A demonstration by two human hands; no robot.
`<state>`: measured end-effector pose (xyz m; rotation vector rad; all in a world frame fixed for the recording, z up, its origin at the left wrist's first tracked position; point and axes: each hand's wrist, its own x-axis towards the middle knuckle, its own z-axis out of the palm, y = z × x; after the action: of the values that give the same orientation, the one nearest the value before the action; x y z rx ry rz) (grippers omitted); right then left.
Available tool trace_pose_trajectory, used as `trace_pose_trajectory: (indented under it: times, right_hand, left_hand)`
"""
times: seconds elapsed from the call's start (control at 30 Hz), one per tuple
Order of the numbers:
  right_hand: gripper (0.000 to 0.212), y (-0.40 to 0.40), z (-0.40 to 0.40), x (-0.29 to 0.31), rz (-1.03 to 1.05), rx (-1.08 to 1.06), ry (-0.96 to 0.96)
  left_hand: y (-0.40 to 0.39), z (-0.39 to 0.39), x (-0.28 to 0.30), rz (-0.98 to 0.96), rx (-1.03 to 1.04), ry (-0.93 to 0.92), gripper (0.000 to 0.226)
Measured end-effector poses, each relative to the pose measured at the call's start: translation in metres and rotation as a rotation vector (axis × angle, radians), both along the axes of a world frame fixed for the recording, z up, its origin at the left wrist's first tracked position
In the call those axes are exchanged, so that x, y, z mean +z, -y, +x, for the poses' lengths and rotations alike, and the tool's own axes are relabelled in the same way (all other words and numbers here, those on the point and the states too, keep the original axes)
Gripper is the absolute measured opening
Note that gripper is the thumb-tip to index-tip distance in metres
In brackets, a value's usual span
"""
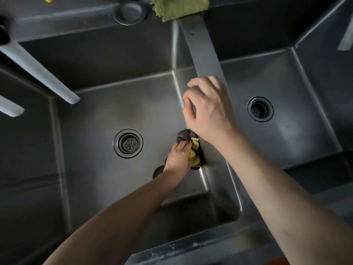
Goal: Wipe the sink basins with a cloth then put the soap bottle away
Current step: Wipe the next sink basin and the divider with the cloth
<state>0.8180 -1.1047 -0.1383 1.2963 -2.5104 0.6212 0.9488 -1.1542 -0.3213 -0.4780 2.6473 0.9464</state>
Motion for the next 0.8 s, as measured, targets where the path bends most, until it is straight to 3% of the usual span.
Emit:
trace_pose_trajectory:
  times: [0.17, 0.33, 0.57, 0.67, 0.8]
  right_hand:
    - [0.016, 0.0, 0.0, 0.002, -0.019, -0.007, -0.004]
    - [0.014, -0.001, 0.0, -0.001, -0.045, 0.002, -0.003]
    - [0.015, -0.005, -0.001, -0.001, -0.073, 0.0, 0.016]
    - [0.016, -0.004, -0.001, 0.0, -0.073, 0.009, 0.022]
    - [0.017, -0.004, 0.0, 0.0, -0.047, 0.013, 0.004]
  left_hand:
    - [-0.01, 0.024, 0.007, 0.02, -0.145, 0.041, 0.056]
    - [-0.016, 0.07, 0.008, 0.066, -0.463, 0.009, 0.051]
    - [0.025, 0.075, 0.007, -0.111, -0.934, -0.044, 0.058]
    - [0.05, 0.08, 0.01, -0.232, -0.946, -0.067, 0.069]
    - [0.087, 0.068, 0.012, -0.387, -0.704, -0.023, 0.086]
